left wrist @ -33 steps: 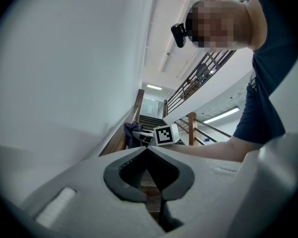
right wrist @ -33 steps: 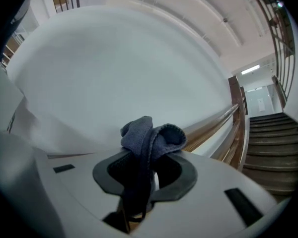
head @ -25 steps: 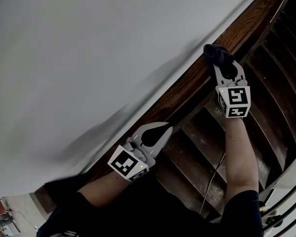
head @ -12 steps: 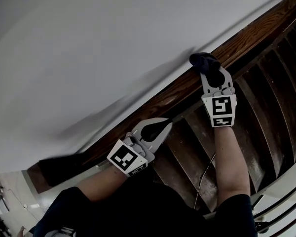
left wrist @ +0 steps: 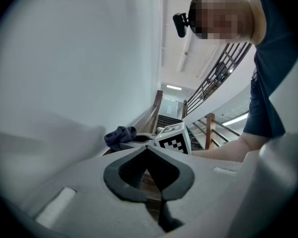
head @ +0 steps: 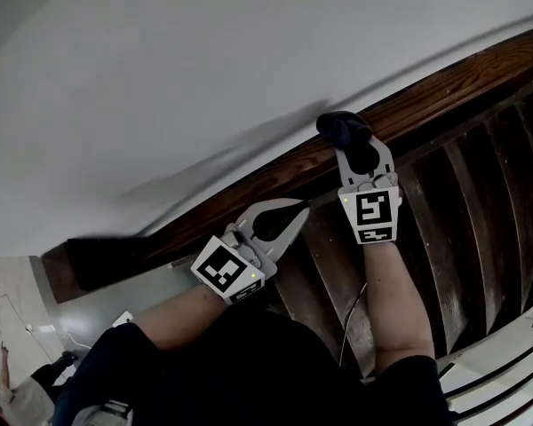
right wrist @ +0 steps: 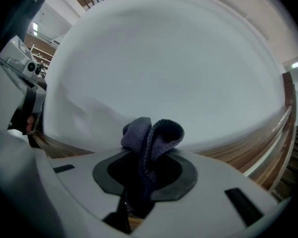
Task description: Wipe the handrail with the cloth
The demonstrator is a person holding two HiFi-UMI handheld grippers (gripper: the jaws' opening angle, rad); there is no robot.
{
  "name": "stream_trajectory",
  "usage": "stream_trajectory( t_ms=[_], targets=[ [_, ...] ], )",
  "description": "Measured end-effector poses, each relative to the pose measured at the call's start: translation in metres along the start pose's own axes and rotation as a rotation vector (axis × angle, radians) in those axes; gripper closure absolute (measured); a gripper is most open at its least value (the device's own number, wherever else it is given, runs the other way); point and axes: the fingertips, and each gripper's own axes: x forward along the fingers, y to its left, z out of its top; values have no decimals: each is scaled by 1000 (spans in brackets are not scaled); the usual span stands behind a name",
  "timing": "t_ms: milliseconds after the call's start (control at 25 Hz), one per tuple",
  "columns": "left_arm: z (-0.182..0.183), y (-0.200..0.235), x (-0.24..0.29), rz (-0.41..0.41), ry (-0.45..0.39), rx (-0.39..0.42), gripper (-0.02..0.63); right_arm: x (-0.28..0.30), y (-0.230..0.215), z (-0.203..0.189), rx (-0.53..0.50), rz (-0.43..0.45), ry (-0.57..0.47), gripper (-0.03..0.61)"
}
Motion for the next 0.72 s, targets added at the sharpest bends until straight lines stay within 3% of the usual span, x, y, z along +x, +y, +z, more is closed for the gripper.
stream_trajectory(
  t_ms=[200, 440, 720],
  targets=[
    [4, -8, -27, 19, 17, 39, 609, 3, 64, -2, 6, 112, 13, 483],
    [21, -29, -32, -3, 26, 89, 609, -11, 101, -6, 65, 222, 46, 483],
    [47, -71, -18, -94, -1, 143, 609, -75, 101, 0, 186, 206, 5, 483]
  ],
)
